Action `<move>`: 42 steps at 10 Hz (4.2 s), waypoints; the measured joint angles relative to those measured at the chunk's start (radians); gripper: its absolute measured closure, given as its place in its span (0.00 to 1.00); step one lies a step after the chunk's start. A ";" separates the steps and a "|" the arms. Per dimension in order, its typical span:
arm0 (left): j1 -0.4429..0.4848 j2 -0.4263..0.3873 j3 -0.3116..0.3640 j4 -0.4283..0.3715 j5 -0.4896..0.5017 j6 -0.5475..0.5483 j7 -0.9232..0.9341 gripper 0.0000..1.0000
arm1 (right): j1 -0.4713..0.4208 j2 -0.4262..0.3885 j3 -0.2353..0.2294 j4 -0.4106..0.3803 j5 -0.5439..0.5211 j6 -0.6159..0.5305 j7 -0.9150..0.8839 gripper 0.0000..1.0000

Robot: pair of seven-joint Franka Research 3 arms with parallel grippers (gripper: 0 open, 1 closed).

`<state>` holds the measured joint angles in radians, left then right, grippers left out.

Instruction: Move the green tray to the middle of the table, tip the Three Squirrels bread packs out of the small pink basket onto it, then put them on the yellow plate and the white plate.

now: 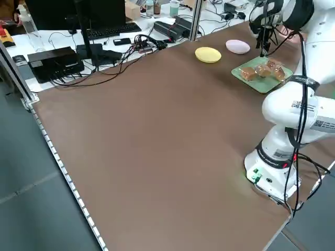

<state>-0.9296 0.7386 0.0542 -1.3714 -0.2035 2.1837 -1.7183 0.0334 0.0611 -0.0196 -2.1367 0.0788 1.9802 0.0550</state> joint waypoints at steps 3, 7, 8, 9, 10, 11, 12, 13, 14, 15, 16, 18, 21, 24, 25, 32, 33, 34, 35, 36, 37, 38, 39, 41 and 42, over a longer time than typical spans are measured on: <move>-0.014 0.019 0.000 -0.006 -0.027 -0.001 -0.032 0.00 | -0.001 0.000 0.005 -0.045 -0.065 0.019 0.004 0.93; -0.041 0.044 0.000 -0.026 -0.045 -0.001 -0.047 0.00 | -0.018 0.002 0.009 -0.121 -0.133 0.151 0.004 0.93; -0.045 0.050 0.000 -0.031 -0.047 -0.001 -0.047 0.00 | -0.025 0.005 0.009 -0.124 -0.136 0.177 0.004 0.93; -0.048 0.052 0.000 -0.039 -0.049 -0.001 -0.047 0.00 | -0.030 0.019 0.009 -0.126 -0.136 0.198 0.009 0.93; -0.052 0.052 0.000 -0.049 -0.050 -0.001 -0.048 0.00 | -0.036 0.042 0.009 -0.126 -0.137 0.209 0.024 0.93; -0.057 0.052 0.000 -0.057 -0.051 -0.001 -0.050 0.00 | -0.040 0.063 0.009 -0.126 -0.138 0.217 0.038 0.93; -0.059 0.053 0.000 -0.063 -0.051 -0.001 -0.051 0.00 | -0.041 0.075 0.010 -0.125 -0.138 0.218 0.049 0.93; -0.063 0.055 0.000 -0.066 -0.051 0.000 -0.052 0.00 | -0.041 0.084 0.010 -0.125 -0.139 0.218 0.055 0.92; -0.068 0.063 0.001 -0.067 -0.051 0.011 -0.052 0.00 | -0.044 0.089 0.010 -0.125 -0.139 0.218 0.055 0.88; -0.071 0.074 0.001 -0.067 -0.051 0.035 -0.053 0.00 | -0.045 0.091 0.010 -0.124 -0.139 0.218 0.056 0.80; -0.072 0.087 0.001 -0.067 -0.051 0.053 -0.053 0.00 | -0.045 0.090 0.010 -0.117 -0.139 0.218 0.056 0.64; -0.072 0.097 0.002 -0.067 -0.051 0.064 -0.053 0.00 | -0.045 0.088 0.010 -0.035 -0.140 0.153 0.056 0.35; -0.068 0.097 0.009 -0.062 -0.051 0.069 -0.052 0.16 | -0.044 0.076 0.016 0.246 -0.140 -0.062 0.056 0.04; -0.062 0.091 0.017 -0.047 -0.051 0.070 -0.014 0.42 | -0.046 0.069 0.014 0.568 -0.117 -0.332 0.056 0.02; -0.062 0.073 0.024 -0.043 -0.048 0.061 0.018 0.48 | -0.047 0.066 0.003 0.660 -0.084 -0.435 0.056 0.02; -0.073 -0.071 0.007 -0.103 -0.012 -0.275 0.572 0.51 | -0.040 0.036 -0.026 0.687 -0.053 -0.510 0.032 0.02; -0.074 -0.080 -0.011 -0.149 -0.011 -0.276 0.653 0.51 | -0.039 0.022 -0.025 0.670 -0.053 -0.502 0.032 0.02; -0.074 -0.099 -0.029 -0.202 -0.011 -0.277 0.719 0.51 | -0.038 0.014 -0.025 0.662 -0.053 -0.500 0.032 0.02; -0.075 -0.122 -0.040 -0.255 -0.011 -0.277 0.767 0.51 | -0.037 0.009 -0.025 0.657 -0.052 -0.499 0.031 0.02; -0.075 -0.139 -0.043 -0.294 -0.011 -0.277 0.799 0.51 | -0.036 0.008 -0.023 0.655 -0.052 -0.499 0.031 0.02; -0.069 -0.146 -0.042 -0.309 -0.011 -0.269 0.817 0.51 | -0.034 0.007 -0.020 0.654 -0.052 -0.498 0.031 0.02; -0.051 -0.148 -0.039 -0.312 -0.011 -0.237 0.821 0.51 | -0.030 0.007 -0.017 0.653 -0.052 -0.497 0.031 0.02; -0.009 -0.148 -0.039 -0.312 -0.011 -0.199 0.837 0.51 | -0.027 0.007 -0.017 0.652 -0.051 -0.496 0.031 0.02; 0.070 -0.144 -0.038 -0.311 -0.011 -0.139 0.870 0.51 | -0.026 0.007 -0.017 0.651 -0.048 -0.496 0.031 0.02; 0.087 -0.135 -0.039 -0.301 -0.011 -0.124 0.873 0.51 | -0.026 0.006 -0.017 0.651 -0.047 -0.496 0.031 0.02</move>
<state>-0.8425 0.6040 0.0155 -1.6728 -0.2148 2.0599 -0.8451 0.0078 0.0675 -0.0364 -1.4857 0.0319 1.4841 0.0857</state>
